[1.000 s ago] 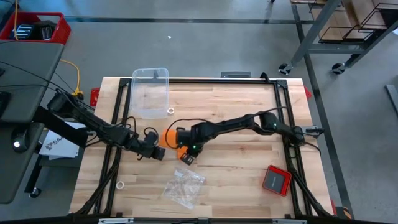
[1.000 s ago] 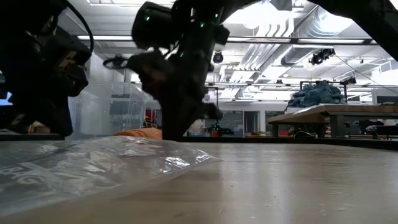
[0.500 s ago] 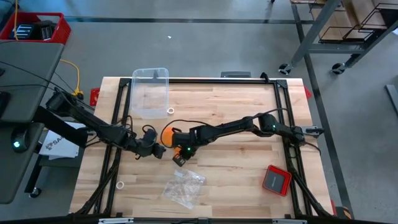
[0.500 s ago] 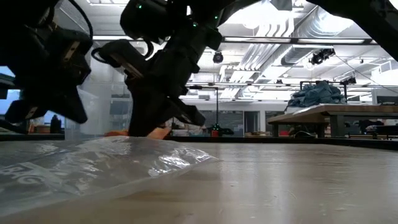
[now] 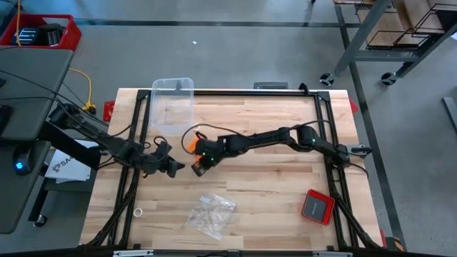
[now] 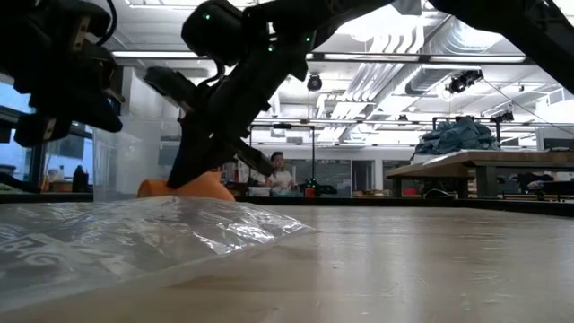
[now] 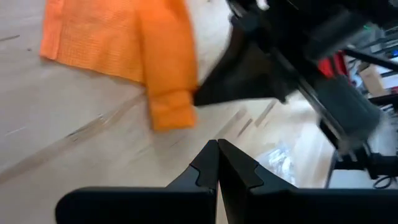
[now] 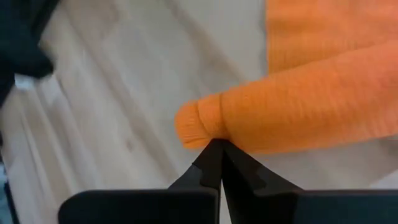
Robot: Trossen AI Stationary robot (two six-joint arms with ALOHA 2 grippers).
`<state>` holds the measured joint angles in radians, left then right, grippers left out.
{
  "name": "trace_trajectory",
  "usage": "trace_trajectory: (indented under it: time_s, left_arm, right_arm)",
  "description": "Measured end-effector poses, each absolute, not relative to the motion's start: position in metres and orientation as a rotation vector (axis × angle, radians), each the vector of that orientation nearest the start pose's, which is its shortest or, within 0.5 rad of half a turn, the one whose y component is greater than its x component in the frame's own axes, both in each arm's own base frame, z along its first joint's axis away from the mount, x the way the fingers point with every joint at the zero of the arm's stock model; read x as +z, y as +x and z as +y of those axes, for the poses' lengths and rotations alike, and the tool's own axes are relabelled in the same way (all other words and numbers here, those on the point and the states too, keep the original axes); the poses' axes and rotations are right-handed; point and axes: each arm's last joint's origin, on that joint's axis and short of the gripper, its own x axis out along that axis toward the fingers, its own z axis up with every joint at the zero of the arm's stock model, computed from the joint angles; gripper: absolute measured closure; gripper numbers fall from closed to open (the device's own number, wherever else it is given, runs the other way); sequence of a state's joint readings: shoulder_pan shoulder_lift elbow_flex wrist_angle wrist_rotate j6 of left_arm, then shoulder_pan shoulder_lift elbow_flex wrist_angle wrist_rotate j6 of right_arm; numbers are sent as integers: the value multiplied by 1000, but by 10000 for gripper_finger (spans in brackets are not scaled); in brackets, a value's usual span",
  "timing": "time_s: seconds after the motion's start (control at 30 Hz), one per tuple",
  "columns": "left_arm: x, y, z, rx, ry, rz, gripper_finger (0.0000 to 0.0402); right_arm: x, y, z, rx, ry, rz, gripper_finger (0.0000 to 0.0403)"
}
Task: Roll bandage
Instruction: Roll the orange bandage
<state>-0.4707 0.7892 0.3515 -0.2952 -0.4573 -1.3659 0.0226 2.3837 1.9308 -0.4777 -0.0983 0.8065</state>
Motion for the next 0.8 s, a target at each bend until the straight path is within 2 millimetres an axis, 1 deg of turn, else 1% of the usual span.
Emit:
trace_trajectory:
  time_s: [0.17, 0.3, 0.37, 0.43, 0.5, 0.6, 0.73, 0.8]
  left_arm:
    - [184, 136, -55, 409, -999, 503, 401]
    - [186, 137, -55, 402, -1014, 480, 401]
    - [187, 138, -55, 400, -1020, 464, 401]
    - [187, 138, -55, 407, -1019, 450, 402]
    - [189, 139, -55, 401, -1027, 432, 401]
    - [191, 140, -55, 393, -1022, 412, 401]
    - [192, 141, -55, 407, -1004, 372, 401]
    - [193, 141, -54, 418, -999, 347, 401]
  right_arm:
    - [157, 520, -16, -330, 765, 842, 403]
    - [159, 522, -41, -370, 784, 772, 403]
    - [154, 525, -53, -377, 815, 740, 403]
    - [144, 528, -62, -349, 858, 740, 403]
    - [142, 528, -69, -328, 897, 732, 403]
    - [156, 525, -76, -324, 868, 713, 403]
    - [192, 515, -88, -308, 770, 670, 403]
    - [204, 508, -95, -324, 747, 681, 403]
